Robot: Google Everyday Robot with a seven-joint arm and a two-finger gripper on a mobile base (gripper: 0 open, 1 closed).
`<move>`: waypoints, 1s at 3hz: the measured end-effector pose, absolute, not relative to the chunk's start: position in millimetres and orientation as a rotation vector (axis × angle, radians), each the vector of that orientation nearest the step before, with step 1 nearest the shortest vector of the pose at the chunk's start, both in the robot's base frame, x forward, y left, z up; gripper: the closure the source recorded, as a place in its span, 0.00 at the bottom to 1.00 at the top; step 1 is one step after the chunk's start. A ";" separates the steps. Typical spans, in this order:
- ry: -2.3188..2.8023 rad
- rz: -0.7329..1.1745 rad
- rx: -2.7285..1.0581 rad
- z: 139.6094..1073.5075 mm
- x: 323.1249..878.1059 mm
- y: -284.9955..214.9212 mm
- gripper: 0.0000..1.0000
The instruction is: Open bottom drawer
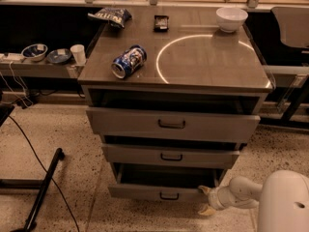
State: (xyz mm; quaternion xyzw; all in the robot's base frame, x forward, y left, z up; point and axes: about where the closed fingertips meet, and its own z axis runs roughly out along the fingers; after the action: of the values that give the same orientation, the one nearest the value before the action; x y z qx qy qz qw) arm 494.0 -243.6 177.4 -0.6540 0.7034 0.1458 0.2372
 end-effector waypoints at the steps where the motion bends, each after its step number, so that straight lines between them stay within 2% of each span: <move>1: 1.910 0.423 -1.803 181.6 477.2 -244.2 0.43; 3: 1.810 0.369 -1.860 220.7 459.4 -234.4 0.41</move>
Offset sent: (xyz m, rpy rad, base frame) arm -0.0440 0.0002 0.0390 0.0290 -0.0545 0.0729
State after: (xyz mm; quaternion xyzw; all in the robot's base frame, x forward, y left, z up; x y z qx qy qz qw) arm 459.4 -234.4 220.7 -0.6857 0.6672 0.1360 0.2574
